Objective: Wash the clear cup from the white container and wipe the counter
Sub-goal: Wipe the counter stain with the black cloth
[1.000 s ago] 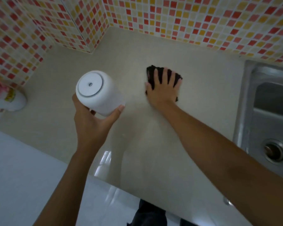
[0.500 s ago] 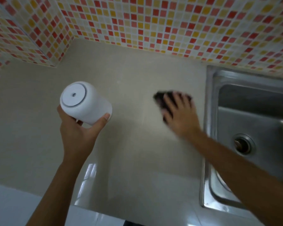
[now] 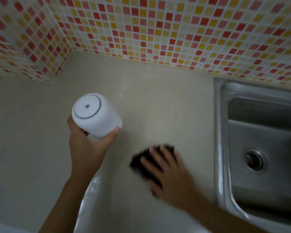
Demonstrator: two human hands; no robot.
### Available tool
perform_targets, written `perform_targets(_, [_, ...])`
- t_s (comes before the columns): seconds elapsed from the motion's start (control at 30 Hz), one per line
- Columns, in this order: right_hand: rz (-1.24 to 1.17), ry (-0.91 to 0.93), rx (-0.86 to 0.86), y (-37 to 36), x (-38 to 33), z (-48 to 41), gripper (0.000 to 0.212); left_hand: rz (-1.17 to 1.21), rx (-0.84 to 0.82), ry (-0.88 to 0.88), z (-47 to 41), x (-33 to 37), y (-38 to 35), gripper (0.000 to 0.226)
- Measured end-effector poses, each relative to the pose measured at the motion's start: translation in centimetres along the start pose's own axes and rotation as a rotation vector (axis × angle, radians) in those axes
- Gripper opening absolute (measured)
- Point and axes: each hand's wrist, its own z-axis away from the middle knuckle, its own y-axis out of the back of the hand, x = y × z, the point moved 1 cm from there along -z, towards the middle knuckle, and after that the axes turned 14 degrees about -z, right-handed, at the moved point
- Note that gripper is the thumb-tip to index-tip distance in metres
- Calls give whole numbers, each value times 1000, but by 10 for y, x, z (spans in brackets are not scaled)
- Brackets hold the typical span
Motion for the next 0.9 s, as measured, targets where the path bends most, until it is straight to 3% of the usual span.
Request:
perform_targets(0.1, [63, -243, 188, 31, 82, -113, 55, -45, -6, -17, 0, -4, 2, 90])
perform_targets(0.23, [-33, -686, 191, 58, 123, -219, 60, -85, -13, -42, 6, -4, 4, 91])
perform_targets(0.27, [-26, -682, 196, 53, 113, -225, 61, -92, -13, -53, 6, -3, 4, 91])
perform_targets(0.33, [6, -506, 231, 35, 75, -203, 60, -78, -10, -62, 3, -2, 3, 91])
perform_targets(0.4, [-19, -263, 245, 10, 22, -140, 59, -43, -5, -48, 0, 3, 0, 90])
perform_targets(0.5, [-35, -124, 108, -13, -42, -15, 63, 4, -18, -55, -6, 14, -9, 88])
perform_targets(0.63, [-6, -239, 81, 14, 20, 40, 65, 31, -57, -76, -9, 22, -22, 87])
perform_targets(0.77, [99, -509, 219, 67, 142, -38, 58, 40, -117, -69, -2, 28, -39, 88])
perform_targets(0.9, [35, -764, 197, 102, 199, -120, 63, 21, -177, -115, 9, 35, -52, 91])
